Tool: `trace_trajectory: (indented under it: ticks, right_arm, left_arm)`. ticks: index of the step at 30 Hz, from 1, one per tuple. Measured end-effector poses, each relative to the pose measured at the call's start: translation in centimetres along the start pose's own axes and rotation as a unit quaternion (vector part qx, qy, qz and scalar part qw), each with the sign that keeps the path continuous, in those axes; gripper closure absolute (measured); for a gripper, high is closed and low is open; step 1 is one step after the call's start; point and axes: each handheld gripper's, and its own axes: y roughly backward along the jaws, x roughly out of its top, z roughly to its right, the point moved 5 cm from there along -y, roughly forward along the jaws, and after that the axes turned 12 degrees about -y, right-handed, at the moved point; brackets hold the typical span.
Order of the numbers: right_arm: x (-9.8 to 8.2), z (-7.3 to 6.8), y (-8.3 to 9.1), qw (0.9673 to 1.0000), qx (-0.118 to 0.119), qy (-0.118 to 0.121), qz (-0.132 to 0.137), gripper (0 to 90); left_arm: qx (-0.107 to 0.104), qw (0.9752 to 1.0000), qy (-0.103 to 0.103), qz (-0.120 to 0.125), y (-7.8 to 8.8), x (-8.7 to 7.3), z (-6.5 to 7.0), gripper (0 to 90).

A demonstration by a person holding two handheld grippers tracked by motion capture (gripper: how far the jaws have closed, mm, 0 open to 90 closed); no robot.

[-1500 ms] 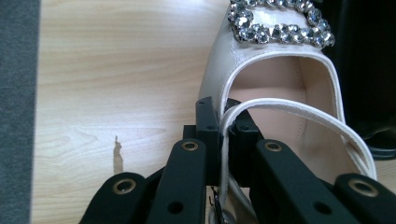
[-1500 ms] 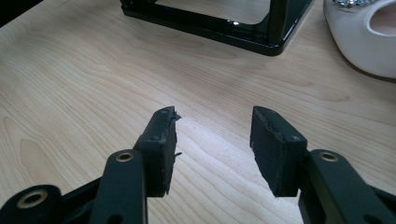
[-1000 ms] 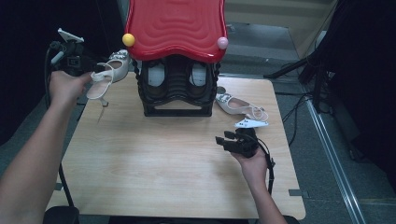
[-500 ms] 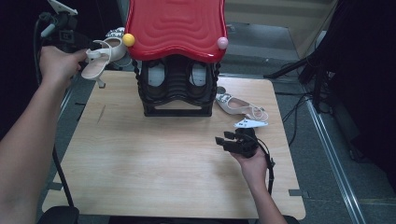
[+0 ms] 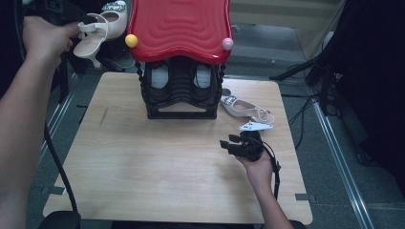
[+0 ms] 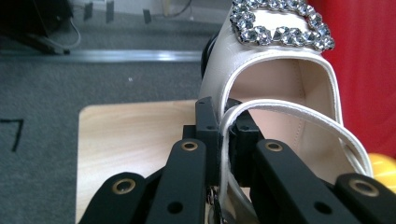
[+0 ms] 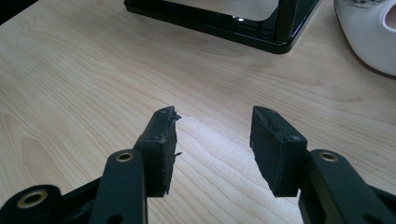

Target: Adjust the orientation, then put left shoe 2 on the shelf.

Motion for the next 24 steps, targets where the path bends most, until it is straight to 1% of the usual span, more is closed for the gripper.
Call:
trace_trajectory:
  ticks: [3, 5, 7, 10, 12, 17, 18, 21, 24]
  right_arm:
    - [0.0, 0.0, 0.0, 1.0, 0.0, 0.0, 0.0, 51.7]
    - [0.0, 0.0, 0.0, 1.0, 0.0, 0.0, 0.001, 51.6]
    - [0.0, 0.0, 0.0, 1.0, -0.001, 0.001, -0.001, 51.6]
    - [0.0, 0.0, 0.0, 1.0, 0.001, 0.001, 0.001, 51.6]
    - [0.0, 0.0, 0.0, 1.0, 0.0, 0.002, -0.001, 51.7]
    - [0.0, 0.0, 0.0, 1.0, -0.001, 0.001, 0.0, 51.7]
    - [0.0, 0.0, 0.0, 1.0, -0.001, 0.001, 0.0, 51.7]
    - [0.0, 0.0, 0.1, 1.0, 0.0, 0.0, 0.002, 51.6]
    - [0.0, 0.0, 0.1, 1.0, 0.001, 0.0, 0.003, 51.6]
  left_arm:
    - [-0.001, 1.0, 0.0, 0.005, 1.1, 1.1, 0.4, 86.0]
    - [0.003, 0.9999, -0.005, 0.008, 1.7, 1.8, 0.6, 86.0]
    - [0.003, 0.9999, -0.005, 0.011, 2.2, 2.4, 0.9, 86.0]
    - [0.002, 0.9999, -0.006, 0.015, 2.7, 3.2, 1.5, 85.9]
    - [0.002, 0.9998, -0.011, 0.017, 2.9, 3.7, 1.9, 85.9]
    - [-0.008, 0.9995, -0.019, 0.025, 3.2, 5.4, 3.8, 85.8]
    - [-0.009, 0.9994, -0.025, 0.024, 3.3, 5.7, 4.3, 85.9]
    - [-0.013, 0.999, -0.031, 0.028, 3.0, 6.7, 5.9, 85.8]
    - [-0.013, 0.9987, -0.041, 0.028, 2.6, 7.4, 7.2, 85.7]
